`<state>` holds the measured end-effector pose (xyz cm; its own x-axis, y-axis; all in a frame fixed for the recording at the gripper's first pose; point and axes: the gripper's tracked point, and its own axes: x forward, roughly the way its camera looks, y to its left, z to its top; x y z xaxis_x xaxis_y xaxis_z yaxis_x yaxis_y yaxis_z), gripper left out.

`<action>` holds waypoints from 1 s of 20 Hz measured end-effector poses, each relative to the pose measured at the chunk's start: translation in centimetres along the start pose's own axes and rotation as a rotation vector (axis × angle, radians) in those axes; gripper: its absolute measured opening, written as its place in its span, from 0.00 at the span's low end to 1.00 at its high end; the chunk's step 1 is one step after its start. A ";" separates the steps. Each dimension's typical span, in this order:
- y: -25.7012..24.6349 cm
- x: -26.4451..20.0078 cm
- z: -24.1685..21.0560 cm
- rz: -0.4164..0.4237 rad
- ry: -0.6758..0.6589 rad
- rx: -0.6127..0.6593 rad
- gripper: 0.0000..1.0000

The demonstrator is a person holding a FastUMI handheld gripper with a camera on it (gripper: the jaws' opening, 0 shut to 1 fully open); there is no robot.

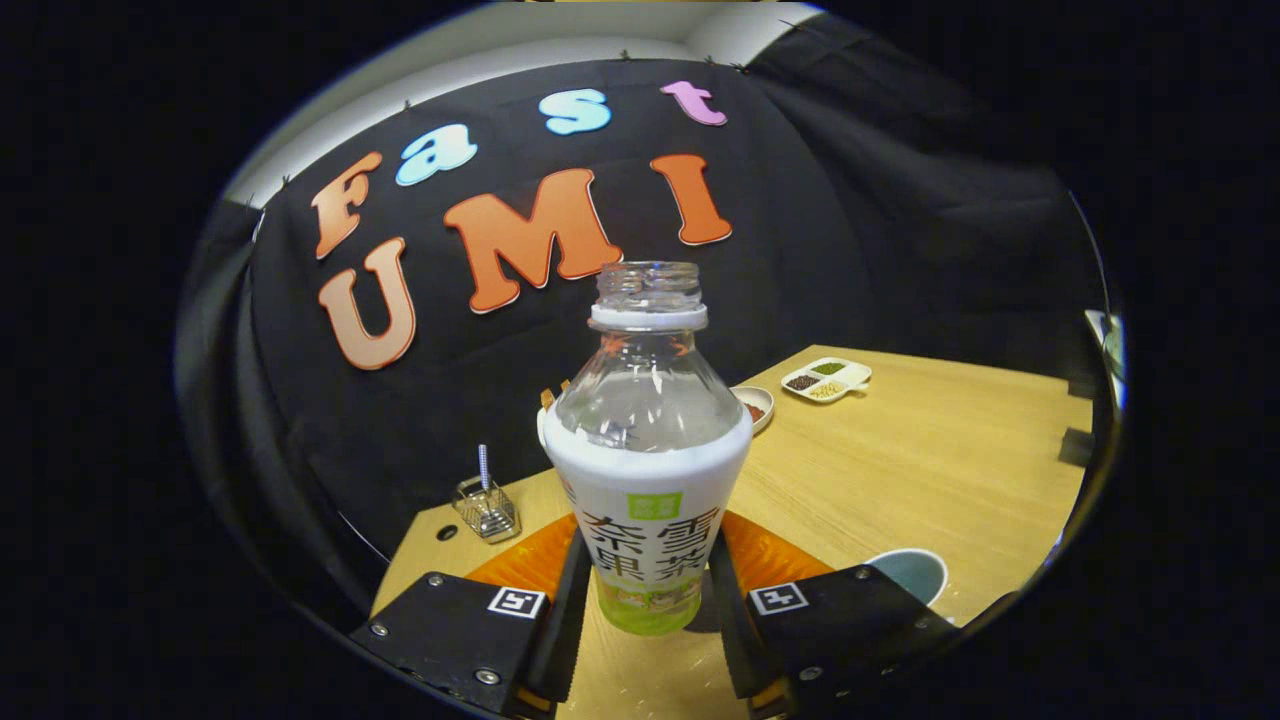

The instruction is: Take the bottle from table, then pour the juice into the cup, finally place the bottle on the coaster

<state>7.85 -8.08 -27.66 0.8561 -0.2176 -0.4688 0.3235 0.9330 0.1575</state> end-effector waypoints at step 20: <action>0.3 5.2 -7.1 -0.089 0.084 -0.246 0.63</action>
<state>9.50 -6.86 -36.23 0.7889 -0.2874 -0.5432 0.2796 0.9550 -0.0991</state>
